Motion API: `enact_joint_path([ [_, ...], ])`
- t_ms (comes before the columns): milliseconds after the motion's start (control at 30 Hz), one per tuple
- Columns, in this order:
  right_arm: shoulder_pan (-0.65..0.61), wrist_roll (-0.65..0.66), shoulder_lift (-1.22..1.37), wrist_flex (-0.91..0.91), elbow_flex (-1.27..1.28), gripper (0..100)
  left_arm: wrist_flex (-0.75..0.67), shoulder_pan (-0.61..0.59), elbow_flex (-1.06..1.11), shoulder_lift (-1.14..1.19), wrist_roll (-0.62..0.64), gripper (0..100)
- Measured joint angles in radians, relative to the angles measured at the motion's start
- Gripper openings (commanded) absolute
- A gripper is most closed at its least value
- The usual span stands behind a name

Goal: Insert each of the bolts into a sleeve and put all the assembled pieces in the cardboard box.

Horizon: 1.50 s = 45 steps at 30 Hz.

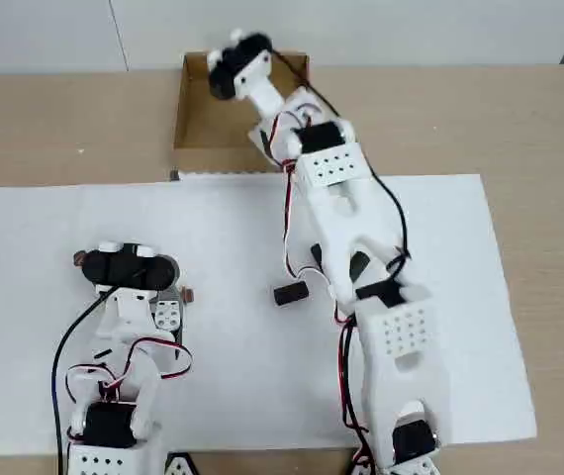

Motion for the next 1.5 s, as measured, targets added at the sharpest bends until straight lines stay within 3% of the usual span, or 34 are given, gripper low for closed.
enact_joint_path([
  [267,-0.023,-0.075,-0.172,0.206,-0.002,9.3,0.0,0.0,0.0,0.0,0.0,1],
  [767,-0.075,-0.216,-0.345,0.779,-0.003,9.5,0.0,0.0,0.0,0.0,0.0,1],
  [1000,-0.075,-0.224,-0.354,0.806,0.048,9.5,0.0,0.0,0.0,0.0,0.0,1],
  [1500,-0.075,-0.227,-0.617,0.801,0.549,9.8,0.0,0.0,0.0,0.0,0.0,1],
])
